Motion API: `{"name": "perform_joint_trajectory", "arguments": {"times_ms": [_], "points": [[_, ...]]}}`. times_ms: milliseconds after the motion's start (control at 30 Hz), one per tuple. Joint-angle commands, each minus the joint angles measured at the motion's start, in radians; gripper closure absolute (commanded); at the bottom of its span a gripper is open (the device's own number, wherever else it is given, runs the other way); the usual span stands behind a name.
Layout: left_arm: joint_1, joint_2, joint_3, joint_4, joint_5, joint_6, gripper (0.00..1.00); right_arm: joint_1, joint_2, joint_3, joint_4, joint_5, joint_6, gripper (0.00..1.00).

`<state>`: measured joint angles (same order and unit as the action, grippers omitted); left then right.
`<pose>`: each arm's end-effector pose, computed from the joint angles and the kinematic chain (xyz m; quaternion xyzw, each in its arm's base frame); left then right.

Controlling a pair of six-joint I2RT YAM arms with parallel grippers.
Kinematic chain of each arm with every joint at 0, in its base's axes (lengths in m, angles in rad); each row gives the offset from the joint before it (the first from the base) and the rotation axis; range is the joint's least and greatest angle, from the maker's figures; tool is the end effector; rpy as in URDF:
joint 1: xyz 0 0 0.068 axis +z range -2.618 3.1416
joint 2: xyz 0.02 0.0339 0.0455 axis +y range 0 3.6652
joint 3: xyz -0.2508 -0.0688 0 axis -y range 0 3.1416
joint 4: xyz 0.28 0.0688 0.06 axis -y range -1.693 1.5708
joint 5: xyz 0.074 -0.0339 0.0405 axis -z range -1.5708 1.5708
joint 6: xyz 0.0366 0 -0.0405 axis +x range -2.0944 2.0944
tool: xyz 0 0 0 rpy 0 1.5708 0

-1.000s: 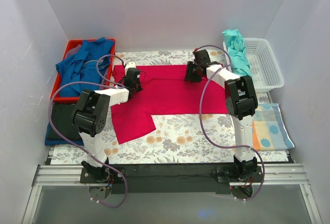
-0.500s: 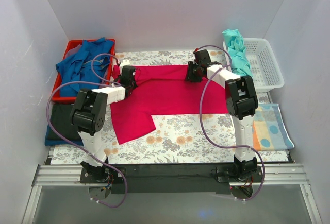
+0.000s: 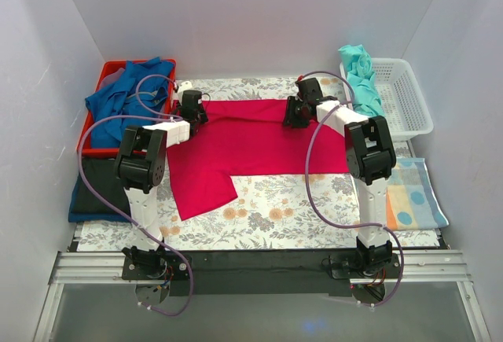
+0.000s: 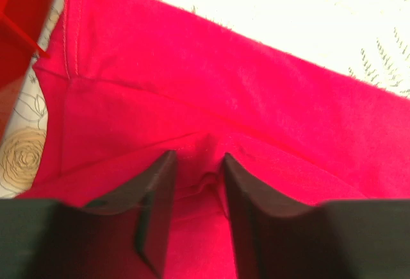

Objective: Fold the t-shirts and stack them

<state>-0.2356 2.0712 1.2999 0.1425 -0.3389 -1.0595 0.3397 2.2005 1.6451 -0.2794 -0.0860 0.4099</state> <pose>0.4605 -0.0980 0.1176 -0.4218 0.7742 -0.1500 0.4474 0.4811 0.1734 0.1377 0.0173 0.9322 0.1689 0.3198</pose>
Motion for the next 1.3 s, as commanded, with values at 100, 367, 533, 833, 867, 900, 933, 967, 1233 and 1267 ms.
{"name": "perform_joint_trajectory", "arguments": {"times_ms": [100, 367, 533, 833, 867, 900, 933, 967, 1233, 1267], "points": [[-0.001, -0.082, 0.001, -0.020, 0.038, -0.010, 0.59, -0.005, -0.067, -0.039, 0.003, -0.009, -0.023, 0.54], [-0.031, -0.122, -0.011, -0.046, 0.055, -0.004, 0.59, -0.004, -0.067, -0.044, 0.003, -0.012, -0.020, 0.54], [-0.053, -0.146, -0.045, -0.057, 0.061, -0.010, 0.60, -0.004, -0.071, -0.053, 0.003, -0.001, -0.016, 0.55], [-0.067, -0.128, -0.059, -0.052, 0.040, -0.008, 0.67, -0.005, -0.071, -0.060, 0.003, 0.006, -0.011, 0.56], [-0.067, -0.125, -0.059, -0.053, 0.038, -0.010, 0.67, -0.004, -0.071, -0.062, 0.003, 0.008, -0.011, 0.56], [-0.067, -0.119, -0.059, -0.047, 0.035, -0.011, 0.67, -0.005, -0.071, -0.062, 0.002, 0.006, -0.011, 0.56], [-0.067, -0.115, -0.057, -0.044, 0.032, -0.007, 0.67, -0.004, -0.070, -0.062, 0.003, 0.008, -0.013, 0.56], [-0.067, -0.109, -0.053, -0.044, 0.031, -0.007, 0.67, -0.005, -0.070, -0.062, 0.003, 0.009, -0.011, 0.56], [-0.067, -0.071, -0.033, -0.038, 0.017, 0.004, 0.67, -0.005, -0.064, -0.054, 0.003, 0.009, -0.006, 0.56], [-0.067, -0.068, -0.034, -0.038, 0.017, 0.006, 0.67, -0.005, -0.064, -0.056, 0.003, 0.009, -0.008, 0.56]]}}
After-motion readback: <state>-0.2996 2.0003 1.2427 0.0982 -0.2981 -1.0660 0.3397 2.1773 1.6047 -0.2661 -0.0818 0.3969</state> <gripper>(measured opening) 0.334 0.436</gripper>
